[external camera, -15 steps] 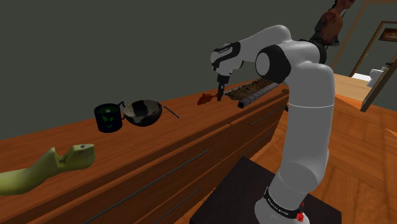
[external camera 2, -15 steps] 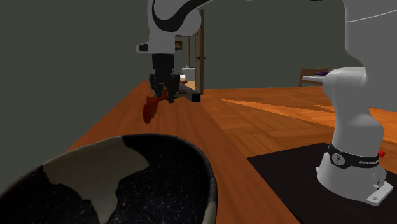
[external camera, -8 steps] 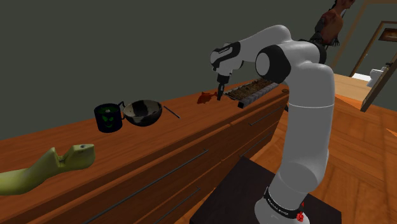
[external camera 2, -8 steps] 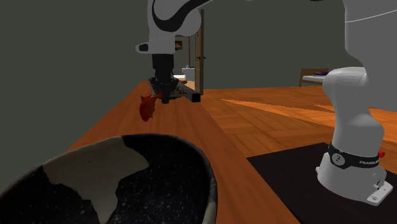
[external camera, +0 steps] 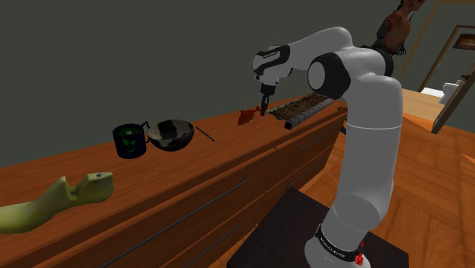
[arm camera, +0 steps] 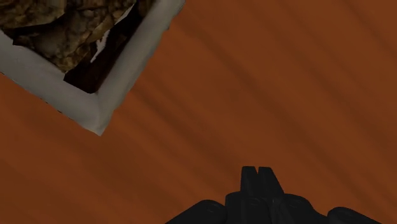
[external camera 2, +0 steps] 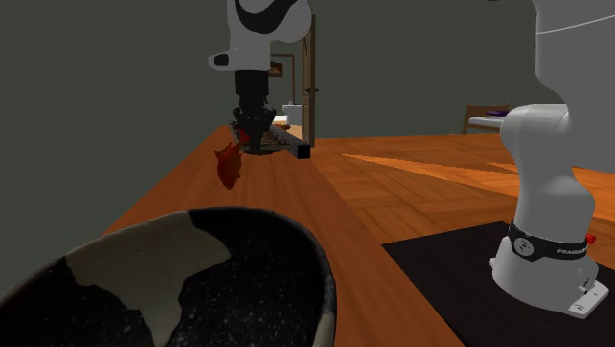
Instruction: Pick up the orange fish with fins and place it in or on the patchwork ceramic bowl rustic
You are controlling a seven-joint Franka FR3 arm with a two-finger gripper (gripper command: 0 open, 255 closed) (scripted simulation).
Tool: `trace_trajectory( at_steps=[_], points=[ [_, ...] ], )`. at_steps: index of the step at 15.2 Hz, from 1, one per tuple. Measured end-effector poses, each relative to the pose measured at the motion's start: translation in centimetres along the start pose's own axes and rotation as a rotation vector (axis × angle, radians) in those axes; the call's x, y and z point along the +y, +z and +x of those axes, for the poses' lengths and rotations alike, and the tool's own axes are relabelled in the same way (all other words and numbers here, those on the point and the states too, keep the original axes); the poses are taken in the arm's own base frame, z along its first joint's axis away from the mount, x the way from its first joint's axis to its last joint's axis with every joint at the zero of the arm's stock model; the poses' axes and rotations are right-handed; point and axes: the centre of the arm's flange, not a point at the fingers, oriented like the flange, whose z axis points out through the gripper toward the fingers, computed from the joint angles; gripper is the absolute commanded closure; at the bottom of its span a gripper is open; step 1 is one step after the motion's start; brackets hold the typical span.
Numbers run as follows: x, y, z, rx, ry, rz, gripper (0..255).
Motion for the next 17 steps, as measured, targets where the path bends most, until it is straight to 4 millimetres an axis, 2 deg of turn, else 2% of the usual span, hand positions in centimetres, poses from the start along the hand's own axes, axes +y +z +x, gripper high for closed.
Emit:
trace_trajectory(
  at_steps=[1,2,4,11,13,17],
  points=[
    [0.0,-0.5,0.1,0.0,0.0,0.0,255],
    [0.0,-0.5,0.1,0.0,0.0,0.0,0],
    [-0.1,-0.5,0.6,0.002,-0.023,-0.004,0],
    [-3.0,-0.8,8.1,0.033,-0.349,-0.062,0],
    [-3.5,-0.2,9.0,0.036,-0.387,-0.068,0],
    [-3.5,1.8,9.4,0.037,-0.4,-0.07,0]
  ],
)
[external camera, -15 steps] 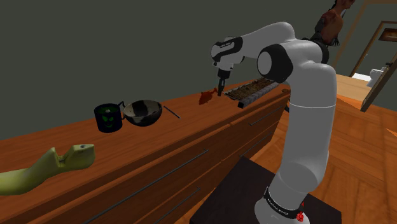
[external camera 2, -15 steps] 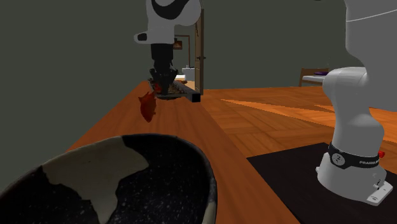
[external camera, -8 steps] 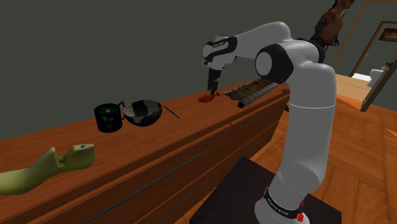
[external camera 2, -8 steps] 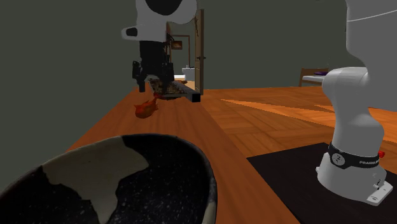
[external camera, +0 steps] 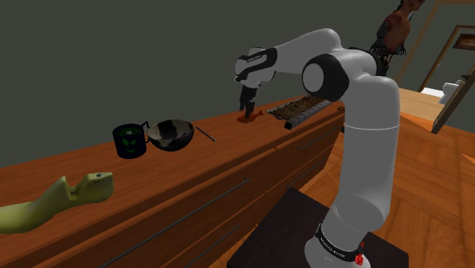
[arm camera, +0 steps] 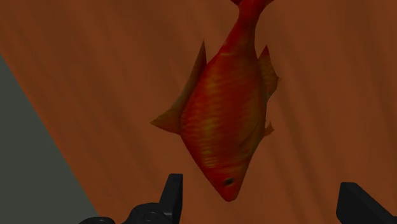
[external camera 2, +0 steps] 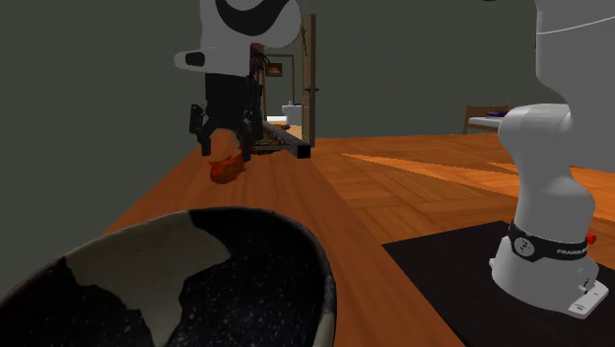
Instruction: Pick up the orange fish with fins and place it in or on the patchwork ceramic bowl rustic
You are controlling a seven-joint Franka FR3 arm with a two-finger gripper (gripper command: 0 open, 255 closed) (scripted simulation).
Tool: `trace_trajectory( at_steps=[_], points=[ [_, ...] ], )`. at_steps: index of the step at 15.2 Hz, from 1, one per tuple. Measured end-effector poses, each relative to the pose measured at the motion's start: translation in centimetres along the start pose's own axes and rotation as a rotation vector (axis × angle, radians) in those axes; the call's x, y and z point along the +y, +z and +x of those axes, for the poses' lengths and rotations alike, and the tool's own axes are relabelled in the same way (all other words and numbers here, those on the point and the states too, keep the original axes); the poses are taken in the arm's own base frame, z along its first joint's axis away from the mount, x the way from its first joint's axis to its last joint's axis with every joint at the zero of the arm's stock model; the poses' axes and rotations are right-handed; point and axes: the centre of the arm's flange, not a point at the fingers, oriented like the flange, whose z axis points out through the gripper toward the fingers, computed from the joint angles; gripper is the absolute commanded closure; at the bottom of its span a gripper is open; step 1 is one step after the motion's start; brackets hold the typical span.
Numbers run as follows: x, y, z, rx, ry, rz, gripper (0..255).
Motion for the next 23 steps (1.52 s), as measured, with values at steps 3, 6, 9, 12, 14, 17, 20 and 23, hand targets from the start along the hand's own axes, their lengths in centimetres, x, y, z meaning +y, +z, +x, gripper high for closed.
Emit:
trace_trajectory(
  at_steps=[3,6,9,12,14,17,20,23],
  points=[
    [-0.1,1.1,0.0,0.0,-0.001,0.0,0],
    [-0.1,1.3,0.0,0.0,-0.001,0.0,0],
    [-0.1,1.3,0.0,0.0,-0.001,0.0,0],
    [0.0,1.3,0.1,0.001,-0.001,-0.002,255],
    [0.0,1.3,0.1,0.0,-0.001,-0.001,255],
    [0.0,1.3,0.1,0.0,-0.001,-0.001,255],
    [0.0,1.3,0.1,0.0,-0.001,0.0,0],
    [1.1,0.7,-0.6,-0.033,0.057,0.018,0]
  ],
)
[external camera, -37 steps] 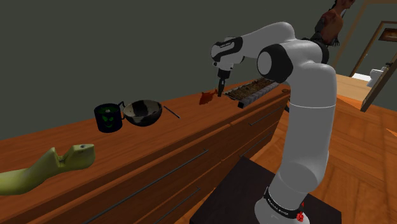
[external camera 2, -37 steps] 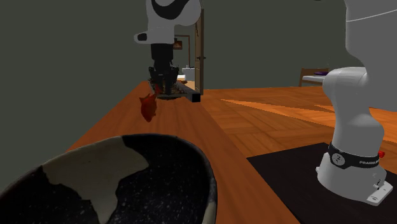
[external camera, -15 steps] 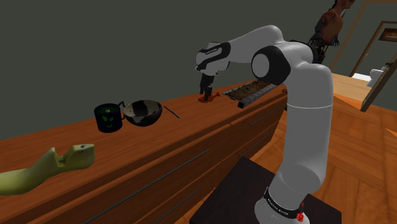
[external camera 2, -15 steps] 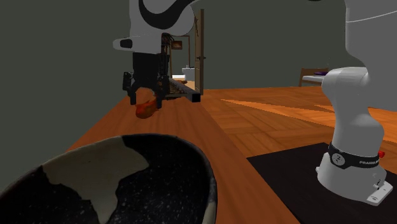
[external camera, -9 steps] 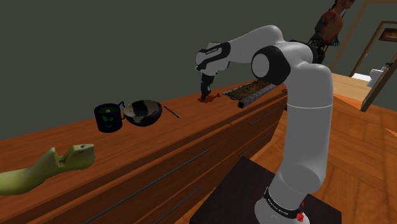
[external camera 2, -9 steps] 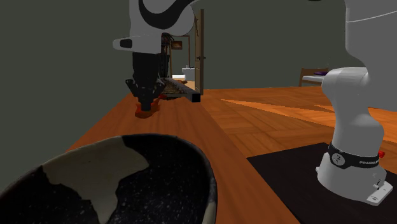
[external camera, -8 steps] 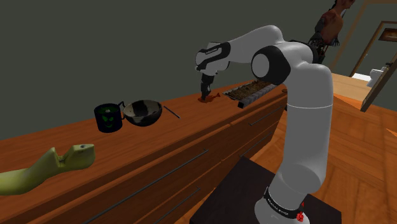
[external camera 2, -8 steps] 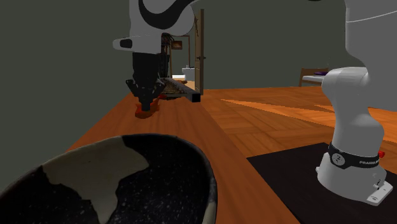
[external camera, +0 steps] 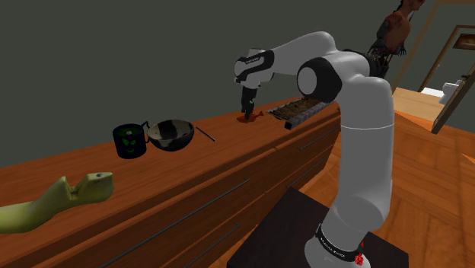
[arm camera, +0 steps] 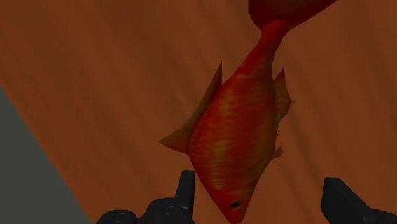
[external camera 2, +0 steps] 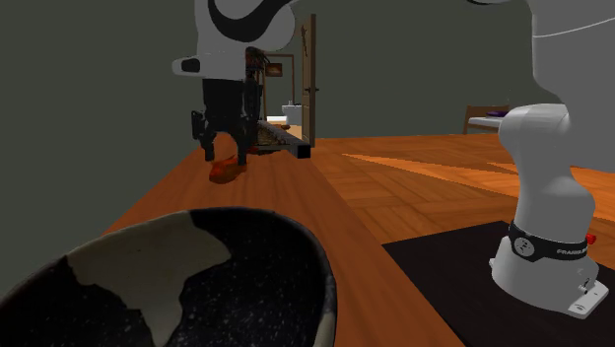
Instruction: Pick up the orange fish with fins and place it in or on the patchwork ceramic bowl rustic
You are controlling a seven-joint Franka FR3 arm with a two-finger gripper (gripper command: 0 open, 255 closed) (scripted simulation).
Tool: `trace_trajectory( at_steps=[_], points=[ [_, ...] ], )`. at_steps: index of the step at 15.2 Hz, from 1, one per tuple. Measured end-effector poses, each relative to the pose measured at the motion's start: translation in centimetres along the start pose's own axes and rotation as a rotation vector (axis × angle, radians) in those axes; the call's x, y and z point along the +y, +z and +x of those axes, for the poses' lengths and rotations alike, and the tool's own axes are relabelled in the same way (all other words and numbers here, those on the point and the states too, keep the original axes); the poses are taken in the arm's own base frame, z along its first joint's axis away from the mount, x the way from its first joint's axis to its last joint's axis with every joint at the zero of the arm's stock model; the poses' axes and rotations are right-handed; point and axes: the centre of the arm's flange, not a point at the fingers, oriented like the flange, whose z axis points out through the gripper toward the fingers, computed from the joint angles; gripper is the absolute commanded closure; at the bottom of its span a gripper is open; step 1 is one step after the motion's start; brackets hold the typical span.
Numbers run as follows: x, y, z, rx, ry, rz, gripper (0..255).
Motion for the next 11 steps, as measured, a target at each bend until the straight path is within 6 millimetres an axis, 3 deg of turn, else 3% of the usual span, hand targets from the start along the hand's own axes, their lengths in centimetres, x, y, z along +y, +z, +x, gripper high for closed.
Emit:
trace_trajectory(
  at_steps=[4,11],
  points=[
    [2.4,-1.5,-2.1,-0.082,0.152,0.05,0],
    [2.5,1.4,-2.6,-0.095,0.173,0.059,0]
  ],
)
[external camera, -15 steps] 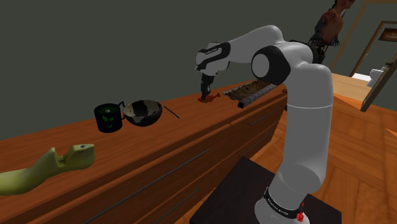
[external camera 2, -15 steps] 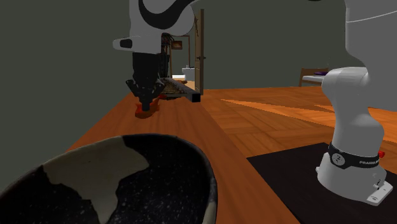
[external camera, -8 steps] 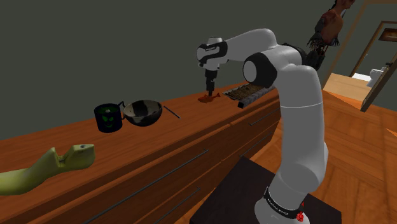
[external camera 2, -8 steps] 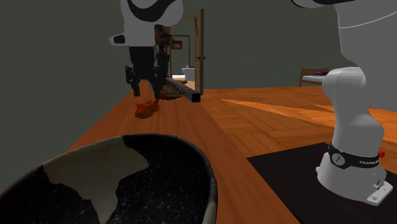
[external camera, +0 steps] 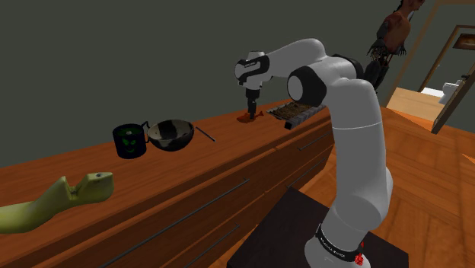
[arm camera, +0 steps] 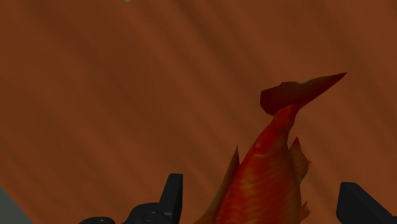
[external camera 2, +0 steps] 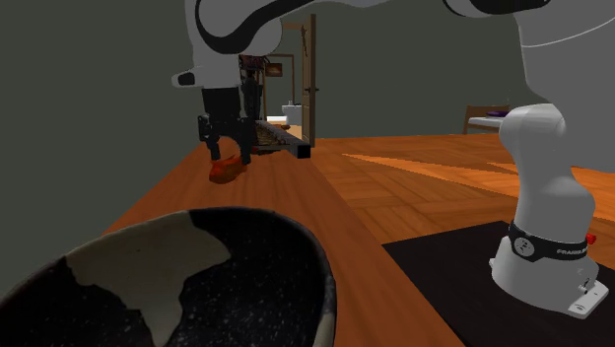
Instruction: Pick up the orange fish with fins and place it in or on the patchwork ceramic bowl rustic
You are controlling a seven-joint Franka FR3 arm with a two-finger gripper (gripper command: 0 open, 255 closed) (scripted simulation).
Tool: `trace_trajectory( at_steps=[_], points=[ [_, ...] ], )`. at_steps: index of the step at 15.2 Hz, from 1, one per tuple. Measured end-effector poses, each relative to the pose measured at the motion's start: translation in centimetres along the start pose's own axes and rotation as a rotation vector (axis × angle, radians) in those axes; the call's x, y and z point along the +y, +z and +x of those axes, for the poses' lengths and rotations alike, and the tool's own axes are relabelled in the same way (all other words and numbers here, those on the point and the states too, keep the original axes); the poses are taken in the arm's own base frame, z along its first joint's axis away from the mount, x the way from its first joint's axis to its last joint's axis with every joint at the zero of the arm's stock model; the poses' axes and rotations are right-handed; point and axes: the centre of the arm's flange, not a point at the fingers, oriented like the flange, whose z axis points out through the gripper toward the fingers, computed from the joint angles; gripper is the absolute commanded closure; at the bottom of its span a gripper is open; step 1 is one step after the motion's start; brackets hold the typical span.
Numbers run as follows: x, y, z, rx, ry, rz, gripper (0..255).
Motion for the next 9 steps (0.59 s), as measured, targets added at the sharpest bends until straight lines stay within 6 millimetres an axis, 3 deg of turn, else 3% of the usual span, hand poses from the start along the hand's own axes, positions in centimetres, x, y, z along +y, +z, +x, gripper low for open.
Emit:
trace_trajectory(
  at_steps=[6,7,9],
  points=[
    [0.03,0.42,0.08,0.0,0.0,0.0,0],
    [0.03,0.42,0.08,0.0,0.0,0.0,255],
    [0.03,0.42,0.08,0.0,0.0,0.0,255]
  ],
)
